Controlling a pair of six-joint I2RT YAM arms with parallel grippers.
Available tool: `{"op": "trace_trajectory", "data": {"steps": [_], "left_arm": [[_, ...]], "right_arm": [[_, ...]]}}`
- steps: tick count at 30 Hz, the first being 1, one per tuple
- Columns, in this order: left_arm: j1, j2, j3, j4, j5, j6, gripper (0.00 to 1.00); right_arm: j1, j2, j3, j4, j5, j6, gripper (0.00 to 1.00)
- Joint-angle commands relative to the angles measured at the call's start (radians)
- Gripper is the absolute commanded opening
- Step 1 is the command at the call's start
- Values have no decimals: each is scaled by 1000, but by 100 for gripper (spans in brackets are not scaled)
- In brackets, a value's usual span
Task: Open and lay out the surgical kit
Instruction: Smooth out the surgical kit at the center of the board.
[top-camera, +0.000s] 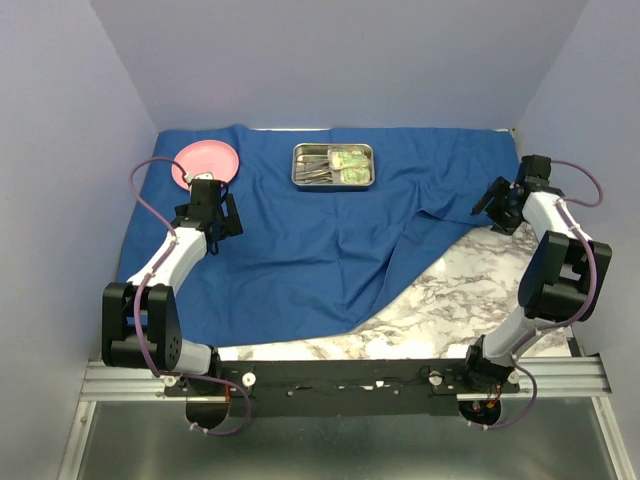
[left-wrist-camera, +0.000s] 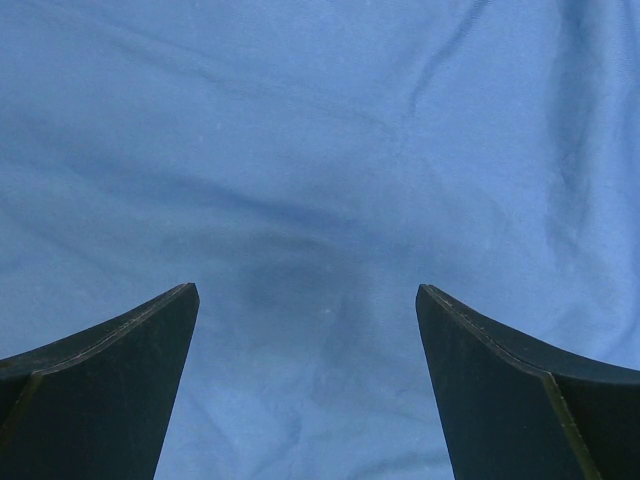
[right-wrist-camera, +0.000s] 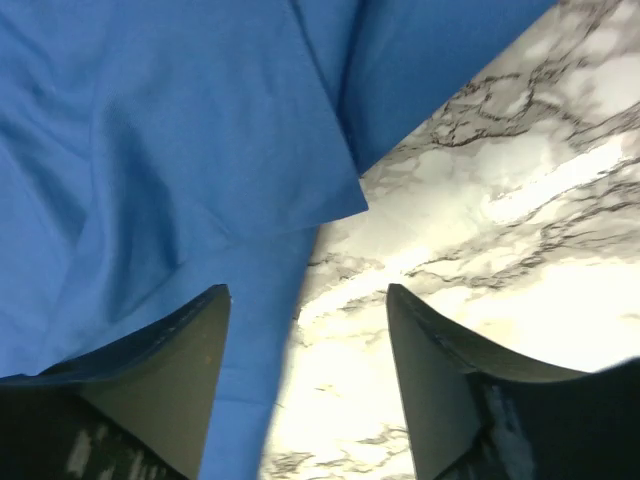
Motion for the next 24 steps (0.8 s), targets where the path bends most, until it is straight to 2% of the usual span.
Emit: {"op": "trace_trajectory", "data": {"steps": [1,5,11,17,19,20,21,24], "left_arm": [[-5,3,28,-4,3,1,99],[-5,2,26,-4,2,1,99],[-5,3,28,-5,-4,2,99],[-5,10,31,-12,-6,4,99],[-5,10,31,-12,-4,4,99],[-5,8,31,-13,-6,2,99],[-5,10,33,-15,-6,4,99],[-5,10,34,-16,-7,4,99]], "right_arm": [[-70,36,-46,153,-172,127,75],[-132,82,-66,210,-232,165,75],[-155,154,-58,251,-275,176,74],[-157,194,-50,265,-316,165,68],[-157,192,-52,265,-316,167,61],[-157,181,-57,265,-312,164,56],[-157,175,-57,265,-307,161,46],[-157,148,-44,237,-293,145,33]]}}
